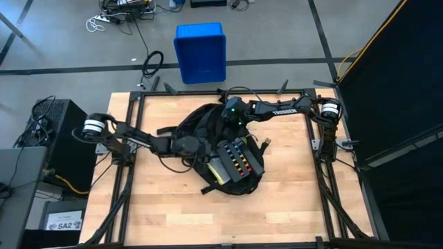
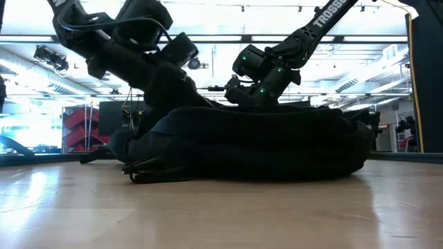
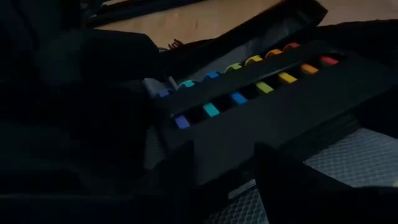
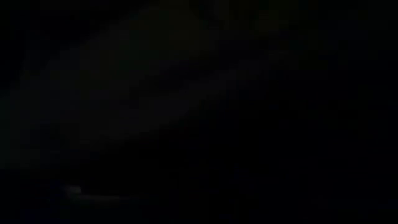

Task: Unpack backpack
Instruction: Open the black backpack, then remove the black medicine organizer from the black backpack

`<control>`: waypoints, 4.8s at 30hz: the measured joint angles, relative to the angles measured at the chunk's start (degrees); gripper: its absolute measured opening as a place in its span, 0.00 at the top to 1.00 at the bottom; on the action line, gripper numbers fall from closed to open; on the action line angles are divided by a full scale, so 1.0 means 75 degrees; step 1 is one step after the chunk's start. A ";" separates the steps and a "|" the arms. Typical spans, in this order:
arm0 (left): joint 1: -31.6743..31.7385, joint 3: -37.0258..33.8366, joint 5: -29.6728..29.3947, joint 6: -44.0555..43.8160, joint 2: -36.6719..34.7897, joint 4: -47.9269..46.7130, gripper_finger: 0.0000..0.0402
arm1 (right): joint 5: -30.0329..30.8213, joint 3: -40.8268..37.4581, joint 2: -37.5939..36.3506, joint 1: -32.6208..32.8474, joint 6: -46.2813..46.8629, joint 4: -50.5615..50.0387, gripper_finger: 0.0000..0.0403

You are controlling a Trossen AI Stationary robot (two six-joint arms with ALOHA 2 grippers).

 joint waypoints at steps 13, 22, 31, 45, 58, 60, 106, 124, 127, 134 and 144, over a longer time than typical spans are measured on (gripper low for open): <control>-0.0016 -0.0015 -0.0421 -0.0004 0.0154 0.0287 0.66 | -0.0158 -0.0029 -0.1695 0.0388 -0.0186 -0.0867 0.99; -0.0008 -0.0015 -0.0444 -0.0006 0.0160 0.0315 0.66 | 0.1015 0.0003 -0.3209 0.1136 -0.0159 -0.2792 0.98; -0.0008 -0.0017 -0.0436 -0.0051 0.0160 0.0320 0.66 | 0.2586 -0.0826 -0.3273 0.2484 0.1154 -0.4709 0.98; -0.0008 -0.0020 -0.0427 -0.0152 0.0160 0.0311 0.66 | 0.2662 -0.4786 -0.5496 0.2878 0.3037 -0.1066 0.96; -0.0008 -0.0017 -0.0407 -0.0155 0.0160 0.0261 0.66 | 0.3167 -0.5876 -0.7572 0.3889 0.3937 0.0354 0.84; -0.0008 -0.0017 -0.0409 -0.0158 0.0160 0.0264 0.66 | 0.3589 -0.6304 -0.7806 0.4237 0.4248 0.0993 0.83; -0.0005 -0.0020 -0.0395 -0.0204 0.0154 0.0249 0.66 | 0.2997 -0.7259 -0.3851 0.4115 0.5132 0.7374 0.54; -0.0045 -0.0029 -0.0220 -0.0188 0.0020 0.0086 0.66 | 0.0898 -0.7222 -0.3858 0.2503 0.4576 0.7174 0.55; -0.0229 -0.0032 0.0155 0.0303 -0.0047 0.0101 0.66 | 0.0895 -0.7224 -0.3853 0.2503 0.4547 0.7146 0.55; -0.1021 0.0354 -0.0406 0.1977 0.0142 -0.0381 0.66 | 0.0907 -0.7230 -0.3850 0.2498 0.4539 0.7132 0.56; -0.1656 0.1599 -0.2638 0.4905 0.1459 -0.0911 0.61 | 0.0904 -0.7230 -0.3847 0.2500 0.4574 0.7134 0.56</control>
